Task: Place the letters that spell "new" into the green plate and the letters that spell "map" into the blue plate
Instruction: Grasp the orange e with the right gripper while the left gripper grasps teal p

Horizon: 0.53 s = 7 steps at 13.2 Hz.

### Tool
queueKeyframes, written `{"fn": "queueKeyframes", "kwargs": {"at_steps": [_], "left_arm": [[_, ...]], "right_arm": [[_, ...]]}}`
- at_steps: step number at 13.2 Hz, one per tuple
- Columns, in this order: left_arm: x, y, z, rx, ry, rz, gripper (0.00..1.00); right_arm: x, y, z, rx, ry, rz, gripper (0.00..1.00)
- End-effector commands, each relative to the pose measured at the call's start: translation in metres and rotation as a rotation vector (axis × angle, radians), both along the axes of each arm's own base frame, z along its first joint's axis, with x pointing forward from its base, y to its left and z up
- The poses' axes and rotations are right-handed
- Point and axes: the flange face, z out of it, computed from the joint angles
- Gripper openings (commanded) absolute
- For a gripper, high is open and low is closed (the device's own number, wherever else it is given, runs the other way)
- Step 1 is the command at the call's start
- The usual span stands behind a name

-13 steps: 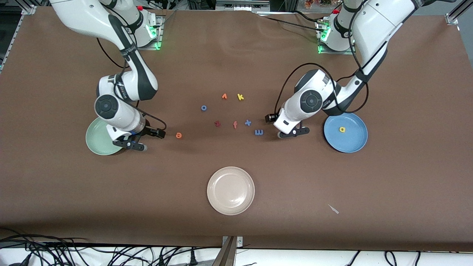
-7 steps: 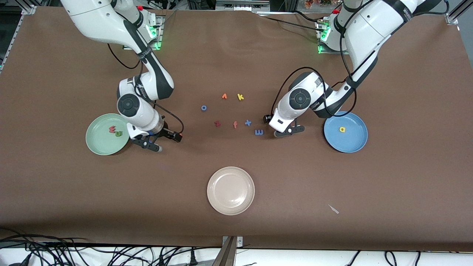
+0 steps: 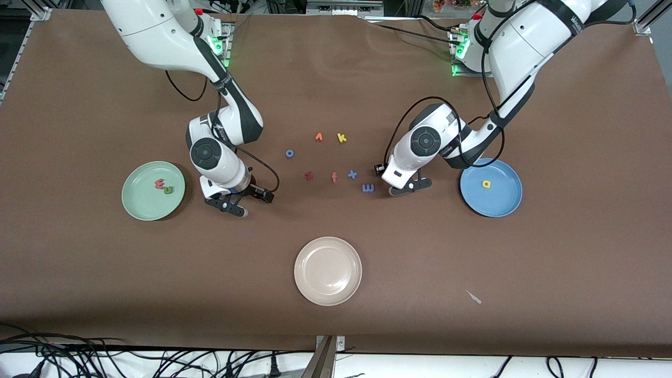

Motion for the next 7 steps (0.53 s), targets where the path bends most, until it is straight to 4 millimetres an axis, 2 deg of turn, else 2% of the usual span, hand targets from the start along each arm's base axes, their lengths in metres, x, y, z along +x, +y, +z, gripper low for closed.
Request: {"fn": "queueKeyframes", "kwargs": {"at_steps": [1,4,7], "left_arm": [[-0.008,-0.012,-0.007,0.015,-0.002,-0.001,0.61],[-0.013,-0.017,-0.009,0.026,0.014,0.038,0.62],[-0.02,-0.026,-0.012,0.038,0.028,0.078,0.62]], "right_arm": [[-0.005,0.001,-0.004,0.004,-0.002,0.008,0.83],[-0.006,-0.002,-0.002,0.0,0.004,0.014,0.6],[-0.006,-0.005,-0.003,-0.003,0.009,0.016,0.31]]}}
